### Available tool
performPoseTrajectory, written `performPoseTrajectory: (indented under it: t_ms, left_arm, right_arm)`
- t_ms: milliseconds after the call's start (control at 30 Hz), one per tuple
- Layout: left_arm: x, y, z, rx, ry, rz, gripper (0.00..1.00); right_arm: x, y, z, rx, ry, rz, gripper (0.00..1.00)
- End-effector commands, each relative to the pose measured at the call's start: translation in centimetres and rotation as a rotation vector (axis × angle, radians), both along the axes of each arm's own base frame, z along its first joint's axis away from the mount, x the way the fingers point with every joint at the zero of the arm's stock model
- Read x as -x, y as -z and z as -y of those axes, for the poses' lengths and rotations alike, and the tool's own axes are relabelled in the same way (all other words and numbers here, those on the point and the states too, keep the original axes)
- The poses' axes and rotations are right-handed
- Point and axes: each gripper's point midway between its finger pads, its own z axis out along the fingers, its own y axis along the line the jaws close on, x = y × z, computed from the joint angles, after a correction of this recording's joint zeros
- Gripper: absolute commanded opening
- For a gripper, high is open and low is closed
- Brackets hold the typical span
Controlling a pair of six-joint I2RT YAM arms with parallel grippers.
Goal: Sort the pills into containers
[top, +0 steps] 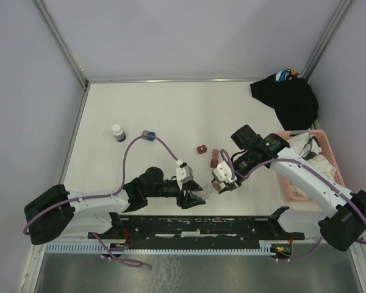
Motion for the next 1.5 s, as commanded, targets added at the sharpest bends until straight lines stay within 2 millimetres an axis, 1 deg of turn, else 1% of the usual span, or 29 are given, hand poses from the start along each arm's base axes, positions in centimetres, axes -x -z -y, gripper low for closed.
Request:
performPoseTrajectory:
  t_ms: [0,100,167,200,267,300,333,367,400,533,633,700,800,967,1067,1200,1267,1300,1333,1367,1400,1467]
  left_arm:
    - [-0.5,-2.4,0.3,0.083,-0.008,0.028,0.03]
    - [-1.3,-2.1,-0.3,0.076,-0.063,0.046,0.03]
    - [-1.8,-1.9,-0.8,0.069,-0.100,0.057,0.03]
    - [-1.9,-1.9,-0.9,0.067,-0.112,0.061,0.03]
    - [-2.4,-1.8,-1.4,0.066,-0.148,0.070,0.03]
    - [-2.7,-1.6,-1.6,0.060,-0.170,0.072,0.03]
    - [-2.9,-1.6,-1.8,0.059,-0.189,0.075,0.03]
    - [-3.2,-1.6,-2.1,0.058,-0.212,0.079,0.03]
    - [-3.4,-1.7,-2.4,0.061,-0.230,0.085,0.03]
    - [-3.5,-2.0,-3.0,0.077,-0.253,0.096,0.03]
    - [-3.7,-2.4,-3.6,0.097,-0.281,0.107,0.03]
    - [-3.7,-2.8,-3.9,0.112,-0.295,0.116,0.03]
    - [-3.8,-2.9,-4.3,0.121,-0.306,0.123,0.03]
    - [-3.6,-2.8,-4.5,0.125,-0.306,0.122,0.03]
    - [-3.5,-2.8,-4.6,0.128,-0.305,0.120,0.03]
    - [-3.4,-2.8,-4.8,0.133,-0.307,0.121,0.03]
    - [-3.5,-2.8,-4.8,0.132,-0.310,0.122,0.03]
    - [-3.5,-2.8,-4.9,0.134,-0.312,0.123,0.03]
    - [-3.4,-2.8,-4.9,0.133,-0.309,0.122,0.03]
    - [-3.5,-2.8,-4.8,0.133,-0.309,0.122,0.03]
    - [-3.4,-2.8,-4.8,0.134,-0.309,0.123,0.03]
    - [-3.4,-2.9,-4.9,0.135,-0.308,0.123,0.03]
  right_arm:
    - [0.5,-1.9,0.4,-0.031,-0.022,-0.020,0.13]
    - [-0.2,-2.5,0.5,-0.040,0.044,-0.060,0.14]
    - [-1.5,-2.8,0.4,-0.025,0.141,-0.103,0.14]
    - [-2.5,-2.8,0.3,-0.013,0.210,-0.125,0.14]
    - [-5.5,-2.5,0.4,0.032,0.409,-0.172,0.15]
    - [-8.1,-2.0,0.7,0.063,0.547,-0.160,0.15]
    - [-9.9,-1.2,1.4,0.105,0.657,-0.166,0.16]
    - [-11.8,0.1,2.5,0.172,0.759,-0.165,0.16]
    - [-13.6,1.9,3.8,0.259,0.854,-0.173,0.16]
    - [-17.2,6.3,8.0,0.492,1.065,-0.175,0.16]
    - [-18.8,9.1,11.1,0.635,1.180,-0.160,0.16]
    - [-19.6,10.5,12.7,0.697,1.248,-0.161,0.15]
    - [-20.5,12.0,14.2,0.744,1.320,-0.154,0.16]
    - [-20.4,14.4,15.1,0.824,1.337,-0.176,0.22]
    - [-20.4,15.3,15.4,0.854,1.346,-0.187,0.25]
    - [-20.6,15.3,15.7,0.850,1.361,-0.192,0.32]
    - [-20.6,15.2,15.7,0.846,1.365,-0.192,0.40]
    - [-20.6,15.1,15.8,0.843,1.365,-0.192,0.47]
    - [-20.6,14.9,15.6,0.832,1.363,-0.193,0.54]
    - [-20.6,14.6,15.4,0.815,1.359,-0.197,0.59]
    - [-20.6,14.2,15.1,0.792,1.352,-0.206,0.62]
    - [-20.6,13.0,14.0,0.717,1.335,-0.224,0.64]
